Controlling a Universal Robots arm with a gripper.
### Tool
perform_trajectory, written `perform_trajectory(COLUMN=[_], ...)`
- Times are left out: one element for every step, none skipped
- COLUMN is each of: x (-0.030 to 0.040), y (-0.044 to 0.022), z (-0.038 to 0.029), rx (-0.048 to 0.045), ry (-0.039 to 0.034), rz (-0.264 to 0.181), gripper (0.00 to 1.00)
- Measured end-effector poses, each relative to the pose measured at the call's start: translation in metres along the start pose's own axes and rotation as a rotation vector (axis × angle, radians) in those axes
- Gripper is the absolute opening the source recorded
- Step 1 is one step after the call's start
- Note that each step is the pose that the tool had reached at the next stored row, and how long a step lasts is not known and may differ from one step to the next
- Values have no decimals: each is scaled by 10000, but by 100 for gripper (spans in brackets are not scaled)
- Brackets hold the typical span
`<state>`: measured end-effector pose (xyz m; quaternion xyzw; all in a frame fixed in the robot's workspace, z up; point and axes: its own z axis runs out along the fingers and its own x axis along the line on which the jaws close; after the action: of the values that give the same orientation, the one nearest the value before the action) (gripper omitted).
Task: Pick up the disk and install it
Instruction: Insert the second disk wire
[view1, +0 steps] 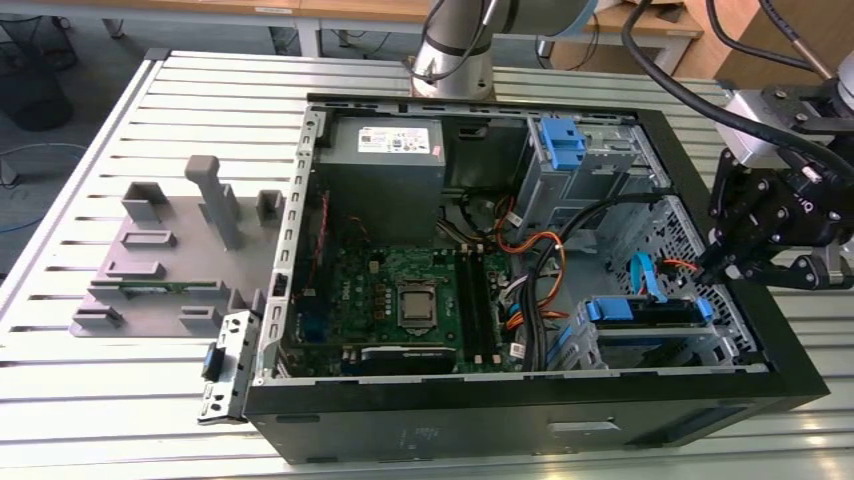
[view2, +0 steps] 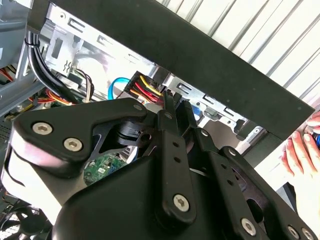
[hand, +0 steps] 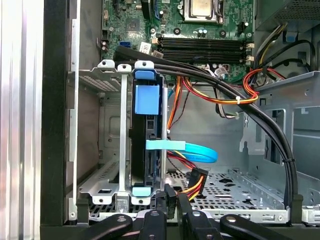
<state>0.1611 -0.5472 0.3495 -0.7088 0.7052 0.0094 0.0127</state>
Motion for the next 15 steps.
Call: perform_trajectory(x=[0,-1,-1,-1,-2,-2,-2,-3,-3,-3,-4,-4,-4,-5,-5], y=[0,0,1,1,1,1,1,1,1,1,1,1,1,2,3], z=[0,1,0,0,0,1,1,1,0,0,0,0,0,1,0], rx=[0,0,0,0,0,0,0,0,-1,0,0,0,0,0,0], ry=[-1,-1,-1,0,-1,-1,-1,-1,-1,0,-1,0,0,-1,-1], rz=[1,1,0,1,1,1,0,0,0,0,0,0,0,1,0], gripper=[24,24,24,22,22,16,16,16,16,16,16,16,16,16,16])
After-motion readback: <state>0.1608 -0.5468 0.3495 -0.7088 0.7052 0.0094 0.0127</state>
